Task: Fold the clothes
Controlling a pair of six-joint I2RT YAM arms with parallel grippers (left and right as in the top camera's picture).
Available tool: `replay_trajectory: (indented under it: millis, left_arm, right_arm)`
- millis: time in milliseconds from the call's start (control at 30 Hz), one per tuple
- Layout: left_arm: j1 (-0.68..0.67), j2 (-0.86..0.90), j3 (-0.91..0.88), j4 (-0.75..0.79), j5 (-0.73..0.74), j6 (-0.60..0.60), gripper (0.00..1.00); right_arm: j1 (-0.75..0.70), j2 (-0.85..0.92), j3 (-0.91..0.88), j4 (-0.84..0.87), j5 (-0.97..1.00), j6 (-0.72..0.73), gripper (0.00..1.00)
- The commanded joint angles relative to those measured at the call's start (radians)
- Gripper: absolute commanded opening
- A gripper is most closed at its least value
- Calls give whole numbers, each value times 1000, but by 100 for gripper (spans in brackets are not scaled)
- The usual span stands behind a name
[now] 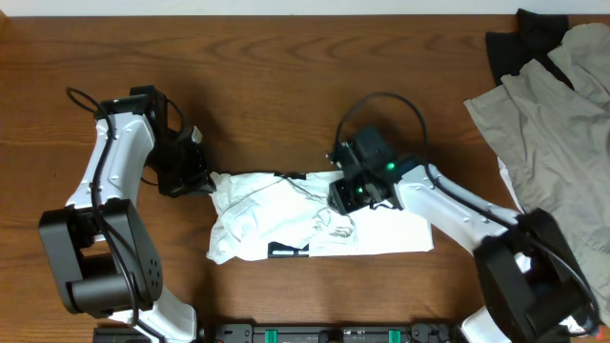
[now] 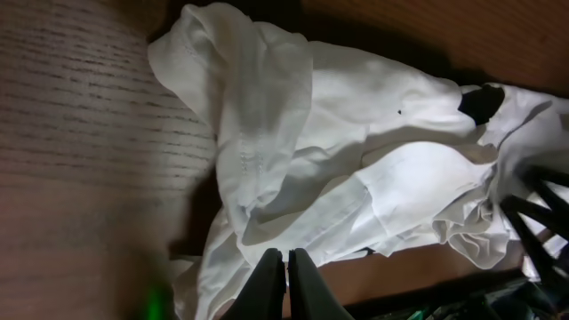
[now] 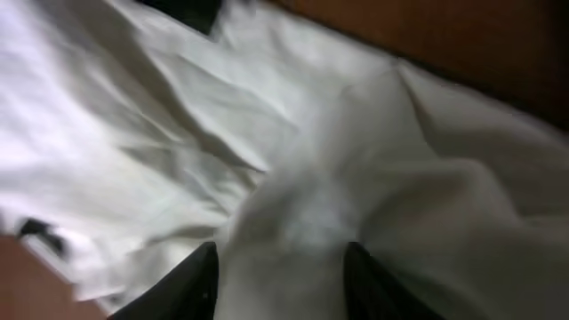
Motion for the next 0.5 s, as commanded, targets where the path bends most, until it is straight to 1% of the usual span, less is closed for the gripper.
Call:
replay_trajectory:
  millis: [0, 133, 233, 300, 400, 467]
  left_arm:
    - [2, -19, 19, -5, 7, -2, 8]
    - [2, -19, 19, -4, 7, -2, 7]
    - [2, -19, 19, -4, 6, -2, 7]
    - [2, -19, 19, -4, 7, -2, 7]
    - [2, -19, 19, -4, 6, -2, 7]
    - [2, -19, 19, -4, 7, -2, 8]
  right_arm:
    - [-26, -110, 110, -72, -18, 2, 43]
    - [-26, -182, 135, -193, -7, 3, 40]
    - [-26, -187, 134, -294, 55, 19, 35]
    - [-26, -182, 119, -352, 108, 37, 29]
    - [-21, -177, 67, -370, 125, 45, 23]
    - [-16, -173, 29, -361, 125, 60, 23]
